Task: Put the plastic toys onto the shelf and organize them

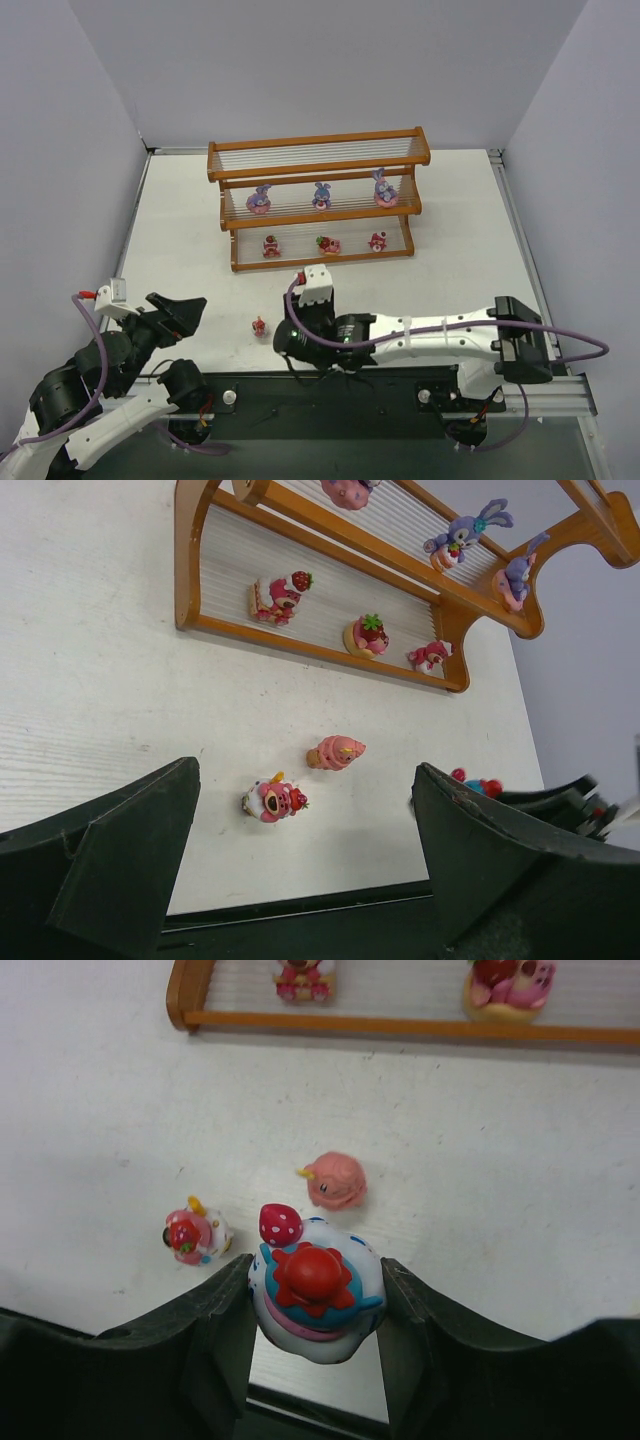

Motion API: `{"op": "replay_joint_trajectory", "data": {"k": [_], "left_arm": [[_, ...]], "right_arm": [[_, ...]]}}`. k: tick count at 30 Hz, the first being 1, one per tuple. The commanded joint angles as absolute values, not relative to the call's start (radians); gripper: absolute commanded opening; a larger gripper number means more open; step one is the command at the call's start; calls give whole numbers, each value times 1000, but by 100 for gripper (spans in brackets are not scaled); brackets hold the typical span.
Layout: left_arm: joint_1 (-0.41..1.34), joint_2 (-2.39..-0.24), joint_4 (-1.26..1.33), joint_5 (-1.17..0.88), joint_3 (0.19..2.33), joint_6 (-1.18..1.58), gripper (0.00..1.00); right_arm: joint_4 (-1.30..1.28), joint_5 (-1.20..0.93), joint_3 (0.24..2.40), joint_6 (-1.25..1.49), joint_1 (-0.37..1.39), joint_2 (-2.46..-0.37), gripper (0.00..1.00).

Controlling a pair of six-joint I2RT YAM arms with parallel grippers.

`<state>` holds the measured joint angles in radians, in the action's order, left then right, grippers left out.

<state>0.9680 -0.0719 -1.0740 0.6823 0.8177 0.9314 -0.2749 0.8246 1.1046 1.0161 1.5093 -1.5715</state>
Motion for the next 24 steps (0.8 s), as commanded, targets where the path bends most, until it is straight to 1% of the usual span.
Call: {"op": "replay_joint_trajectory", "data": {"k": [1, 9, 14, 20, 24], "left_arm": [[979, -60, -1080, 696, 847, 928, 97], [979, -60, -1080, 699, 847, 930, 97], [980, -63, -1080, 701, 847, 930, 97], [982, -63, -1086, 703, 847, 937, 97], [982, -61, -1089, 701, 847, 940, 97]], "right_arm": [[-373, 801, 1189, 783, 1413, -1479, 0], [-405, 716, 1426, 520, 1168, -1430, 0], [-400, 541, 1575, 416, 995, -1463, 0], [-403, 388, 1790, 331, 893, -1581, 0], [-443, 290, 1951, 290, 813, -1702, 0]]}}
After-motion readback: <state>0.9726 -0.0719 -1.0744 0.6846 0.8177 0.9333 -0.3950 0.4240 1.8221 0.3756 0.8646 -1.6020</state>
